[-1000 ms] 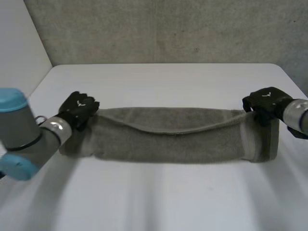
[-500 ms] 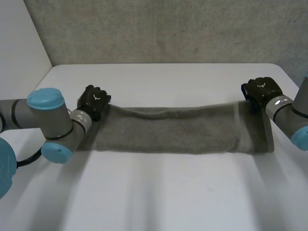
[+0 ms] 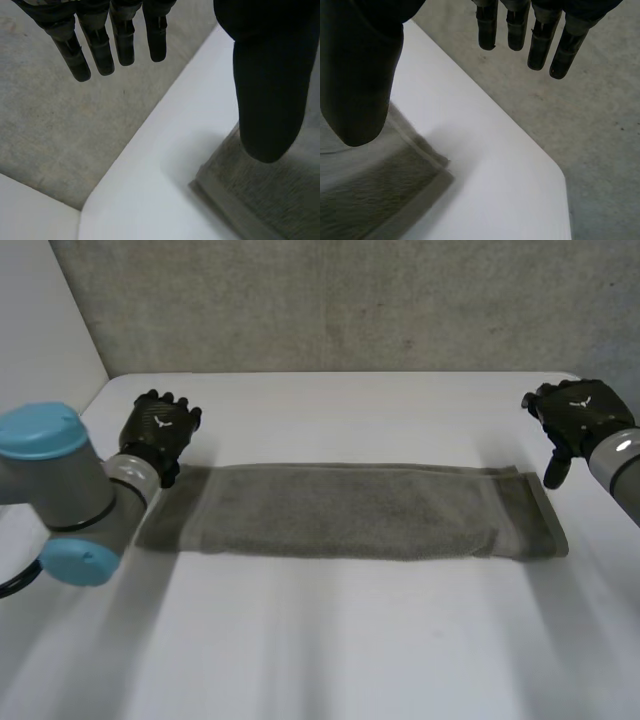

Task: Fold the towel.

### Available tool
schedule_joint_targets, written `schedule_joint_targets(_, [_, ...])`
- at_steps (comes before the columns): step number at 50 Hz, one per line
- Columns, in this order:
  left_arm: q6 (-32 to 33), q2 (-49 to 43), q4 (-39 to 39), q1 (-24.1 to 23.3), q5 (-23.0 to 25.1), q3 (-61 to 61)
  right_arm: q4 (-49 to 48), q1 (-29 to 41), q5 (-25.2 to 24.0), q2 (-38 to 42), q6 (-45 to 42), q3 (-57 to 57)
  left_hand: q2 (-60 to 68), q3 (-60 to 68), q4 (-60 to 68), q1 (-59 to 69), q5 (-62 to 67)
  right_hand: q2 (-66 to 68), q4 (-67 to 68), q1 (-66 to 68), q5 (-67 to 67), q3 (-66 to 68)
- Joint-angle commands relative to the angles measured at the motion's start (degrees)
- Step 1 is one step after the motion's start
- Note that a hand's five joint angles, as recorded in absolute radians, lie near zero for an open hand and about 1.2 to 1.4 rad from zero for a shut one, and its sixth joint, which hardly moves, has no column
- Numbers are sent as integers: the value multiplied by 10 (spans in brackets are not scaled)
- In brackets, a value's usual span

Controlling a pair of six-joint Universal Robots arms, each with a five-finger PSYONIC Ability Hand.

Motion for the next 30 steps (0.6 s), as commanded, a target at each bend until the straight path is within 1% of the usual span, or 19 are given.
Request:
schedule_joint_targets(1, [-105, 92, 0, 21, 63, -104, 67, -29, -60, -33, 2, 81, 20, 20, 19, 19, 23, -14, -19, -6, -7, -11])
schedule_joint_targets(2, [-105, 93, 0, 21, 63, -104, 67, -29, -61, -33, 2, 81, 20, 20, 19, 19, 23, -13, -19, -6, -6, -11])
schedule_joint_targets(4, [-137, 115, 3, 24, 79, -137, 70, -52, -81, -35, 2, 118, 20, 20, 19, 19, 23, 18, 13, 26, 25, 21])
schedule_joint_targets(5, [-137, 115, 3, 24, 79, -137, 70, -52, -81, -35, 2, 118, 20, 20, 19, 19, 23, 18, 13, 26, 26, 21])
schedule_joint_targets(7, [-169, 126, 18, 23, 83, -163, 54, -65, -99, -31, 5, 143, 20, 20, 19, 19, 23, 37, 31, 45, 44, 39])
schedule_joint_targets(8, [-169, 126, 18, 23, 83, -164, 54, -65, -99, -31, 5, 143, 20, 20, 19, 19, 23, 37, 31, 45, 44, 39])
schedule_joint_targets(10, [-192, 129, 41, 22, 83, -184, 26, -75, -111, -24, 6, 160, 22, 21, 21, 21, 24, 65, 60, 73, 72, 68])
schedule_joint_targets(11, [-192, 129, 41, 22, 83, -184, 26, -75, -111, -24, 6, 160, 22, 21, 21, 21, 24, 66, 60, 73, 73, 68])
schedule_joint_targets(13, [-200, 129, 62, 21, 83, -194, -5, -79, -112, -8, 6, 171, 22, 21, 21, 21, 24, 111, 105, 119, 118, 113])
schedule_joint_targets(14, [-200, 129, 62, 21, 83, -194, -5, -79, -112, -8, 6, 171, 22, 21, 21, 21, 24, 111, 105, 119, 118, 113])
schedule_joint_targets(16, [-200, 129, 70, 21, 83, -200, -34, -79, -112, 11, 6, 176, 22, 21, 21, 21, 24, 153, 147, 161, 160, 155])
schedule_joint_targets(21, [-200, 131, 70, 21, 83, -205, -49, -84, -112, 41, 4, 173, 20, 20, 19, 19, 23, 183, 178, 191, 190, 186])
schedule_joint_targets(22, [-200, 131, 70, 21, 83, -207, -51, -86, -112, 47, 4, 171, 20, 20, 19, 19, 23, 207, 201, 215, 214, 209])
schedule_joint_targets(25, [-200, 131, 70, 21, 83, -208, -55, -87, -112, 49, 4, 169, 20, 20, 19, 19, 23, 235, 230, 243, 243, 238])
schedule_joint_targets(26, [-200, 131, 70, 21, 84, -209, -59, -88, -112, 49, 4, 168, 20, 20, 19, 19, 23, 282, 277, 290, 289, 284])
schedule_joint_targets(28, [-200, 131, 70, 21, 83, -210, -73, -93, -112, 50, 4, 168, 20, 20, 19, 19, 23, 462, 456, 470, 469, 464])
schedule_joint_targets(29, [-200, 131, 70, 21, 83, -210, -73, -94, -112, 50, 4, 168, 20, 20, 19, 19, 23, 463, 457, 470, 470, 465])
schedule_joint_targets(30, [-200, 131, 70, 21, 83, -210, -77, -97, -112, 50, 2, 168, 20, 20, 19, 19, 23, 506, 500, 514, 513, 508])
